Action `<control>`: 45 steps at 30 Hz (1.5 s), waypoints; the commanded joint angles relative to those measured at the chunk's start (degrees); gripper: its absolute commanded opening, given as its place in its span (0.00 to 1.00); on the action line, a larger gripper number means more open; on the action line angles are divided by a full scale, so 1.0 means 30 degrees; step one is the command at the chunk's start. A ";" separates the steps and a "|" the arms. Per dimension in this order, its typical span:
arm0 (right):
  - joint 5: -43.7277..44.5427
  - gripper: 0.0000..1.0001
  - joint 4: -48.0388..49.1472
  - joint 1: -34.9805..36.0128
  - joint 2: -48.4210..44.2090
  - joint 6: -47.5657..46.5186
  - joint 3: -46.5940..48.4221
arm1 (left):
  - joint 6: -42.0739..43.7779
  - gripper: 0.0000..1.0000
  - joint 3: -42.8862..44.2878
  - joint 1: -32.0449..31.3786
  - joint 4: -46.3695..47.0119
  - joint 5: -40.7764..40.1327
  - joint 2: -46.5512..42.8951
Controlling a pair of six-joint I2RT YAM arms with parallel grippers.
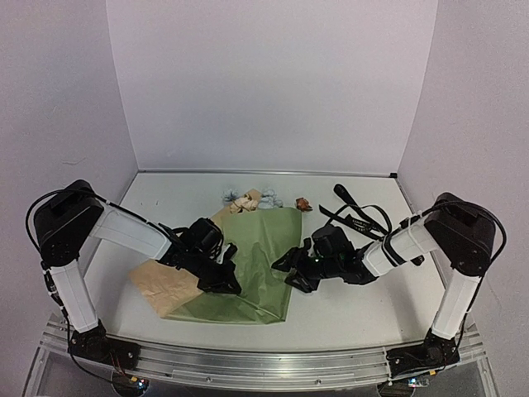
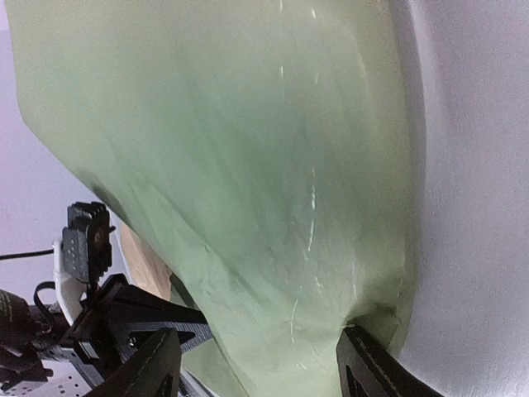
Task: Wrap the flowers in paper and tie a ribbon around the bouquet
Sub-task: Press the fold line on the 2/3-folded wrapping paper.
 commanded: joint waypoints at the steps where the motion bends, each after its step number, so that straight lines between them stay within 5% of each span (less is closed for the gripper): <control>1: 0.0174 0.68 -0.0392 -0.0973 0.1083 0.0067 0.1159 | 0.0539 0.02 -0.0161 -0.0005 -0.2228 -0.1759 0.0719; 31: -0.0232 0.67 -0.1913 -0.6846 0.6097 0.0660 0.8932 | 0.0770 0.02 0.0096 0.0052 -0.3075 -0.2079 0.0340; 45: -0.2876 0.60 -0.3047 -0.5526 0.0932 -0.2386 0.6928 | 0.1745 0.02 -0.0091 0.0700 -0.4083 -0.1981 -0.0648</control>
